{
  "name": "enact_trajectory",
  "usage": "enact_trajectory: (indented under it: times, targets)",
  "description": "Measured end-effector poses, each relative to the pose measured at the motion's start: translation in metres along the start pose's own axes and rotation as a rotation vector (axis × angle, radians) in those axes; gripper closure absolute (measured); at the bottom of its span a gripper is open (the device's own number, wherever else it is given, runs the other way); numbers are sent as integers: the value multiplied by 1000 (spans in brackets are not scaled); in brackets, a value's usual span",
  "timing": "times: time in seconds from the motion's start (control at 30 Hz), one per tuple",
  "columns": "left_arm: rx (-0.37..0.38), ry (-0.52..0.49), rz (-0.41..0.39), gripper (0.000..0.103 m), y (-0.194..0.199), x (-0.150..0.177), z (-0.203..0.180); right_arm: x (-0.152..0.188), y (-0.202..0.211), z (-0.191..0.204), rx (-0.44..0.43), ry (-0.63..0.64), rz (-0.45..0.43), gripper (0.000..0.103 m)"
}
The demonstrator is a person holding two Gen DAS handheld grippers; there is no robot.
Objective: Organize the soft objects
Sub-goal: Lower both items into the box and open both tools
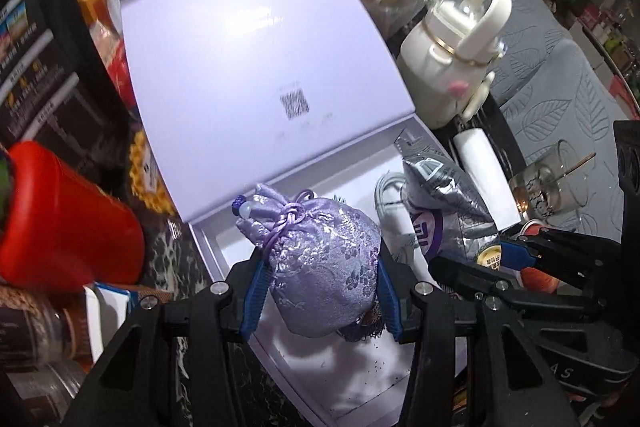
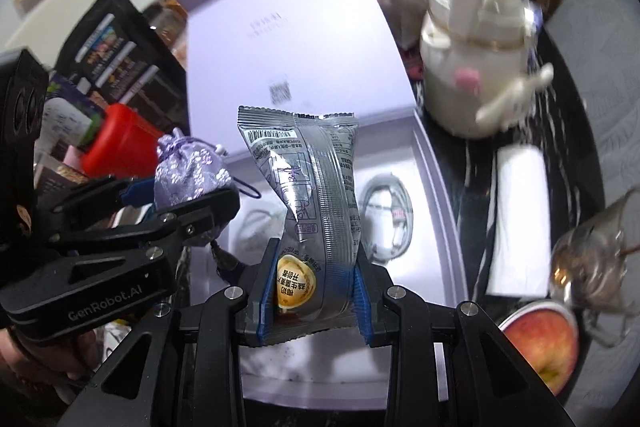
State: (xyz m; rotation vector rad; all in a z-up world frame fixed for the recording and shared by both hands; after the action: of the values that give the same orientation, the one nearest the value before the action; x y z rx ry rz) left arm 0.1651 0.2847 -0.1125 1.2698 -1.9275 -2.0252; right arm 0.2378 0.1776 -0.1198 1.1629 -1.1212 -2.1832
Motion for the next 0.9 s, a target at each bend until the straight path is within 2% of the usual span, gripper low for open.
enact_trajectory:
  times: [0.33, 0.77, 0.9]
  targets:
    - [-16, 81, 113, 56, -42, 30, 14, 20, -31, -19, 71, -63, 76, 71]
    - [-46, 52, 74, 54, -59, 18, 16, 8, -51, -21, 115, -44, 73, 70]
    - [-86, 28, 66, 50, -65, 8, 13, 0, -57, -22, 126, -43, 62, 70]
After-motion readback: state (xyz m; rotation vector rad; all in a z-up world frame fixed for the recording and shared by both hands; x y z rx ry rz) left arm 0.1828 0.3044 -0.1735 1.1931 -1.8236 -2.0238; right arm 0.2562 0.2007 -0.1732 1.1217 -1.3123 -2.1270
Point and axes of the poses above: each gripper's, at about its wrist camera, not at the fingertips, and y roughly against the way its jaws point, z to its left, x to its underside, the point moved 1 cm from there along -y, roughly the way its jaws point, and after that the axes turned 8 degrees about -z, right-handed, at the moved point
